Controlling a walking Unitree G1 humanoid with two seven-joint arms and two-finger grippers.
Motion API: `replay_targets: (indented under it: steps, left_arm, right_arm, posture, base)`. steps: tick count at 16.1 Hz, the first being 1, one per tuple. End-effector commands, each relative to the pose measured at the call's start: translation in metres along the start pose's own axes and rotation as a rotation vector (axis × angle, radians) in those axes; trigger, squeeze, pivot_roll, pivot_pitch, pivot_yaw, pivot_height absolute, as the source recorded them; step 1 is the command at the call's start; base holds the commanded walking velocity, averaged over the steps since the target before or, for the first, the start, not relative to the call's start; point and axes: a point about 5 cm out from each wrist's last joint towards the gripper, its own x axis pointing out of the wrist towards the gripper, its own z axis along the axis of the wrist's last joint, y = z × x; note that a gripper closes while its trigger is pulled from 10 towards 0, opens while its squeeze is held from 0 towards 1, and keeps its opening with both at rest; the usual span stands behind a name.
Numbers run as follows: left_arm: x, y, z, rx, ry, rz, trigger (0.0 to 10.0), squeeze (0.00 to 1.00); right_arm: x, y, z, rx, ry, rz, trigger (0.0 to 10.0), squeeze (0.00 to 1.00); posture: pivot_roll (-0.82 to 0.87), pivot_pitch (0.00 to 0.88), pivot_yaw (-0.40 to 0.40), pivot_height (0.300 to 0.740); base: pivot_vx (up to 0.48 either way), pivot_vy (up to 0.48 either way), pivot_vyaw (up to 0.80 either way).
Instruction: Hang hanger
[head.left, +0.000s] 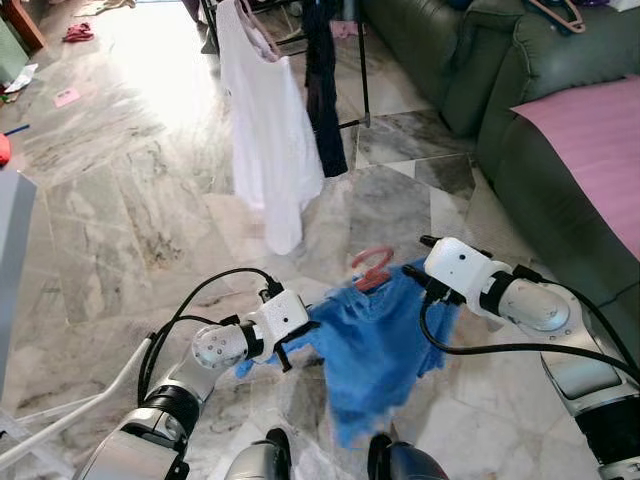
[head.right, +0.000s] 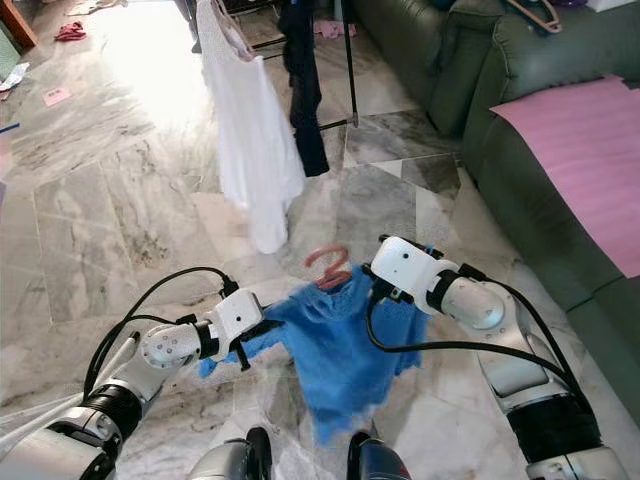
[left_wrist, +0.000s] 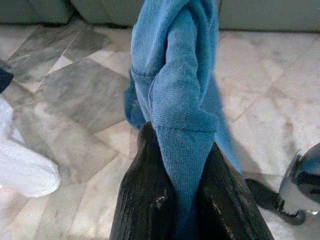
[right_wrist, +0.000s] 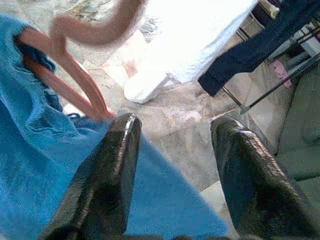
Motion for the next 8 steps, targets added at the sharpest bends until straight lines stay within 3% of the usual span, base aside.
replay_targets:
  steps: [1,4,8]
  left_arm:
    - [-0.001,0.0,0.002,0.001,-0.032,-0.001,0.2,0.0]
    - [-0.001,-0.002,0.001,-0.003,-0.031,0.001,0.0,0.0]
    - [-0.005,0.007,0.003,-0.012,-0.036,0.033,0.0,0.0]
  right_arm:
    - [0.001,0.003,0.003,-0.05,-0.01,0.019,10.0,1.0]
    - [-0.002,-0.003,0.008,-0.059,-0.034,0.032,10.0,1.0]
    - [-0.01,-0.009,0.003,-0.074,-0.016,0.053,10.0,1.0]
  posture:
    - [-0.01,0.233,0.064,0.74]
    - [-0.01,0.236,0.061,0.74]
    - [-0.01,0.237,0.06,0.74]
  base:
    - [0.0,0.0,0.0]
    - [0.0,0.0,0.0]
    - [0.0,0.0,0.0]
